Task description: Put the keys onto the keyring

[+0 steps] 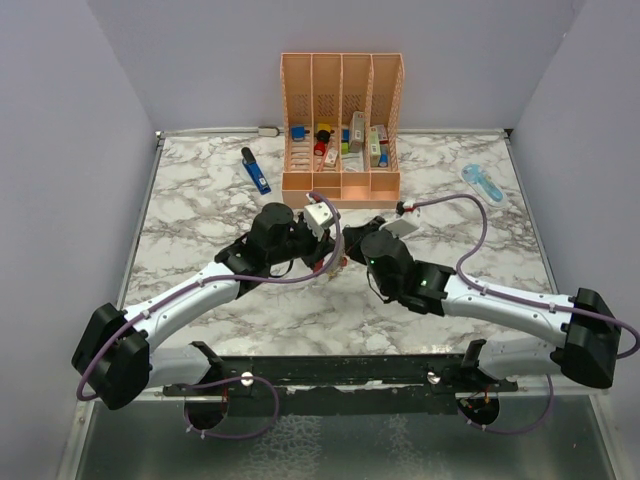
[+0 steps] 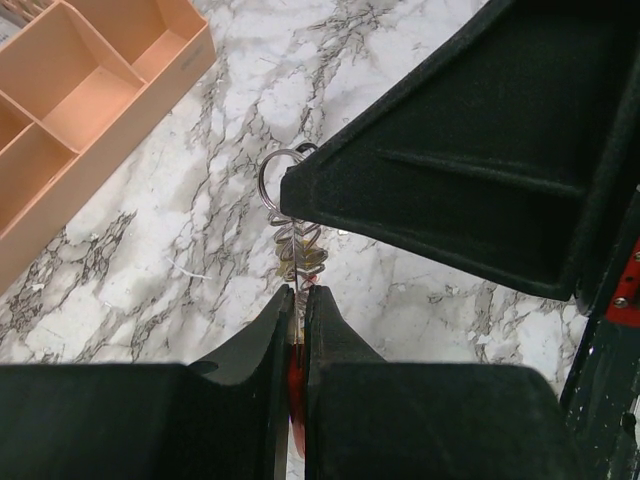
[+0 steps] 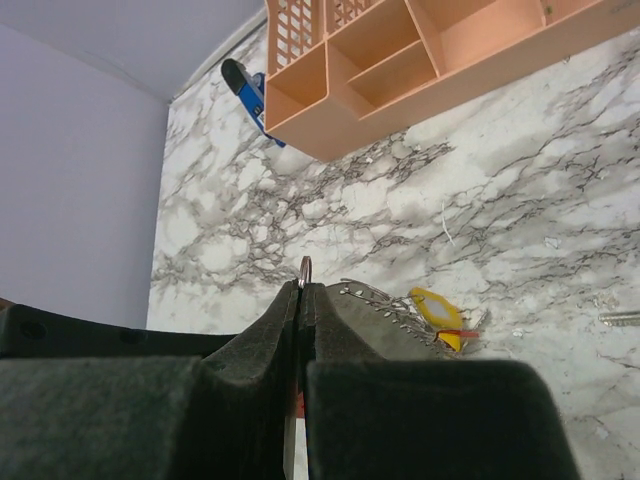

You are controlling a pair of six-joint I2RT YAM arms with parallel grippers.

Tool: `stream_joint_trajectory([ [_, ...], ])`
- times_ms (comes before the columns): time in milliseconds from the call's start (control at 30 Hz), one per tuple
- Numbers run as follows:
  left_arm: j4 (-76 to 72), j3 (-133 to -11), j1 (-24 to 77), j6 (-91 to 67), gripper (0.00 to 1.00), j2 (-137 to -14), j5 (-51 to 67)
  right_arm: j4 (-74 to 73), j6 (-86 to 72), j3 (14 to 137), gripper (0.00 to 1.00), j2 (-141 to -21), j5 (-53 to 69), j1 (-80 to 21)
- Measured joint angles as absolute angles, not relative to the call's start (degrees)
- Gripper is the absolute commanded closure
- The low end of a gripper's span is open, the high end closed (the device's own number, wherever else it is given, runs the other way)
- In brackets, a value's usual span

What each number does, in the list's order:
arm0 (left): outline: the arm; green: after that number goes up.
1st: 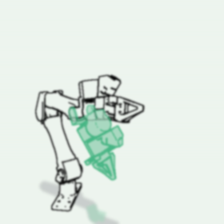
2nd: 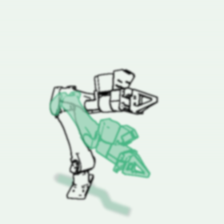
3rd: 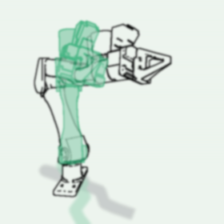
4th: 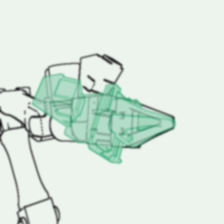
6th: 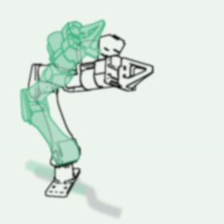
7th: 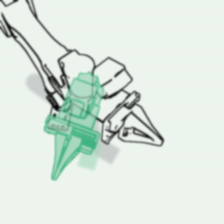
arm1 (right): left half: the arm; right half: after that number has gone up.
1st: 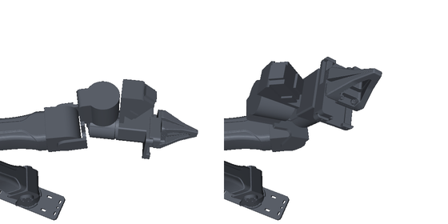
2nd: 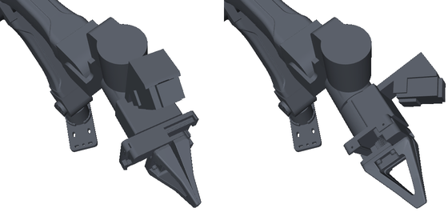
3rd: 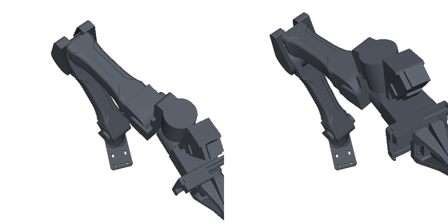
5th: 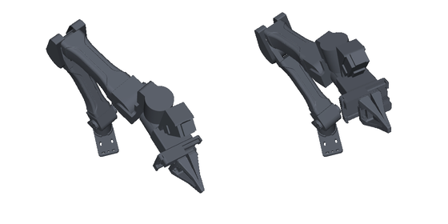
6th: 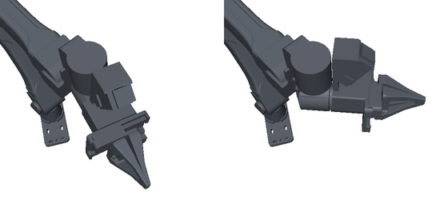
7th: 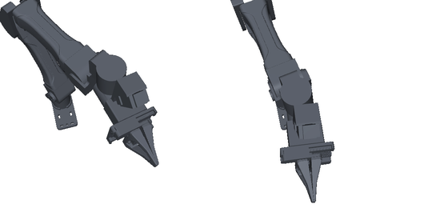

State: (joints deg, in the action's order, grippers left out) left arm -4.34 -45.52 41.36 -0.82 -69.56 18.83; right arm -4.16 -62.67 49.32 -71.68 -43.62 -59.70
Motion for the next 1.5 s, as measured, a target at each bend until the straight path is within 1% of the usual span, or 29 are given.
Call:
stream_joint_trajectory([
  [67,-4.19,-45.52,41.36,-0.99,1.00,-69.56,18.83,-1.37,-60.66,48.03,0.99,-71.68,-44.51,-60.01],
  [433,-4.91,-45.54,41.21,-0.54,1.00,-69.56,19.00,23.73,-43.03,38.30,0.99,-71.59,-47.18,-61.08],
  [600,-6.74,-45.54,41.25,0.56,1.00,-69.43,19.16,27.33,-38.63,37.19,0.99,-70.35,-46.72,-61.08],
  [633,-7.03,-45.54,41.28,0.89,1.00,-69.32,19.40,27.22,-38.59,37.01,0.96,-69.80,-46.46,-61.06],
  [700,-7.35,-45.54,41.36,1.78,1.00,-69.04,19.90,26.33,-38.74,36.73,0.79,-68.14,-45.60,-61.04],
  [767,-7.44,-45.54,41.39,3.29,1.00,-68.71,20.16,23.90,-39.20,36.67,0.67,-65.89,-45.08,-60.99],
  [800,-7.29,-45.52,41.43,3.70,1.00,-68.47,20.21,22.76,-39.22,36.51,0.63,-64.45,-45.01,-60.77],
  [933,-6.79,-44.71,41.43,9.87,1.00,-67.70,20.34,17.26,-39.42,35.24,0.62,-55.09,-43.88,-60.16],
  [1033,-6.63,-43.00,41.39,15.44,1.00,-66.67,20.34,12.43,-39.35,34.92,0.62,-48.47,-42.06,-60.05],
  [1167,-5.76,-40.71,41.36,23.83,1.00,-65.36,21.76,5.43,-37.69,34.85,0.63,-40.88,-36.64,-60.01],
  [1200,-5.52,-39.86,41.36,26.33,1.00,-64.58,22.74,4.45,-37.17,34.83,0.63,-40.07,-35.18,-59.99],
  [1267,-5.08,-38.26,41.39,31.09,1.00,-62.74,24.93,2.37,-35.68,34.81,0.67,-38.70,-30.89,-59.99],
  [1500,-4.21,-34.24,41.39,50.30,1.00,-56.16,31.81,-7.20,-34.24,36.77,0.67,-41.52,-15.88,-59.99],
])
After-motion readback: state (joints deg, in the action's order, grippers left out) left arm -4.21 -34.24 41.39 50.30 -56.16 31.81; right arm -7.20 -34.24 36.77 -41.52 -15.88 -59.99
